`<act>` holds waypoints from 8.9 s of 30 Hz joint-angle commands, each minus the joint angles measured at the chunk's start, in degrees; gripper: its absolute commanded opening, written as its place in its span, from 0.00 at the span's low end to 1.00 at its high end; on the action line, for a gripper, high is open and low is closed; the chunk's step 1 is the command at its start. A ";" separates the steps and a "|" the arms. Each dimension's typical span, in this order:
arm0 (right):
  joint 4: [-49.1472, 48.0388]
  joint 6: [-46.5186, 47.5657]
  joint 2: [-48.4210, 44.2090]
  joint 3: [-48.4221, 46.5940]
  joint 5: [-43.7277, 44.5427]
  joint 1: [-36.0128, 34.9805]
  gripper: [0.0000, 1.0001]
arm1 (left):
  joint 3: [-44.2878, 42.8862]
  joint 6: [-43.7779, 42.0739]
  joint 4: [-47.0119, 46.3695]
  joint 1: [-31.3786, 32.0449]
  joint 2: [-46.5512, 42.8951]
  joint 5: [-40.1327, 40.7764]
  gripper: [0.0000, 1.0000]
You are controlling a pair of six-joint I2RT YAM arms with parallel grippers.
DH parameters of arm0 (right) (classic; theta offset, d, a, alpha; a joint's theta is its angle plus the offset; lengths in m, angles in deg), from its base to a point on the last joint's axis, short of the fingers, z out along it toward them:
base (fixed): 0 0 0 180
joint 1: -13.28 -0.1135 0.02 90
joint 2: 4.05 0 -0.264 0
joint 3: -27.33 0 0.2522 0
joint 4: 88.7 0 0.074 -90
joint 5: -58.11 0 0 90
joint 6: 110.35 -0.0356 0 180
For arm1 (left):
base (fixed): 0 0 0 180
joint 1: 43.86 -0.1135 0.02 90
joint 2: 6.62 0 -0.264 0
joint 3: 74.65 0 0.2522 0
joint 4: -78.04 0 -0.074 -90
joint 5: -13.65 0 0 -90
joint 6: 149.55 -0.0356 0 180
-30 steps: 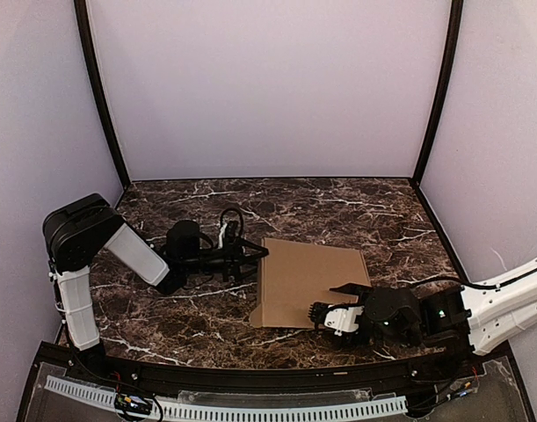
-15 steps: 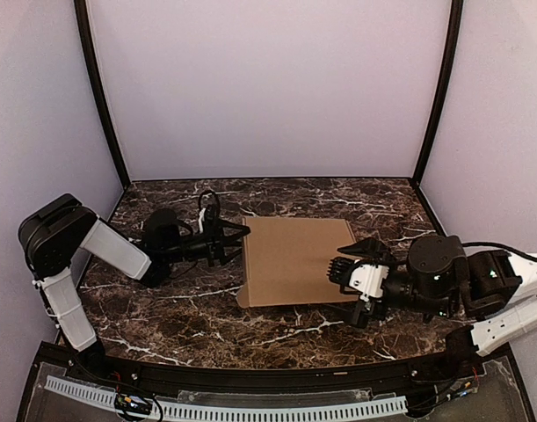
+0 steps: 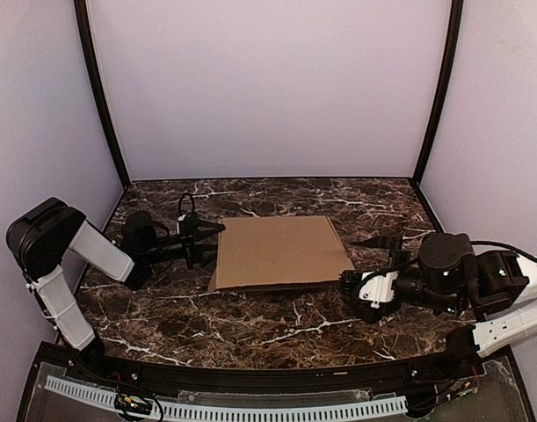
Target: Fold the paper box
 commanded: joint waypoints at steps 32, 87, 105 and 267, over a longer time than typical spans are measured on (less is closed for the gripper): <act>-26.76 48.29 -6.21 13.08 -6.95 -2.34 0.99 | -1.35 13.06 -8.23 -7.01 -11.98 -23.78 0.01; -9.78 -10.67 -7.91 8.10 -10.13 -0.66 0.46 | -12.66 -49.77 77.47 -7.08 -39.69 4.83 0.99; -26.53 -22.63 5.62 14.17 -55.10 21.70 0.35 | -19.17 -68.81 92.80 -7.04 -51.09 9.35 0.99; -28.52 -6.80 37.85 5.53 -65.62 33.86 0.14 | -25.64 -56.47 109.07 5.46 -46.54 13.00 0.01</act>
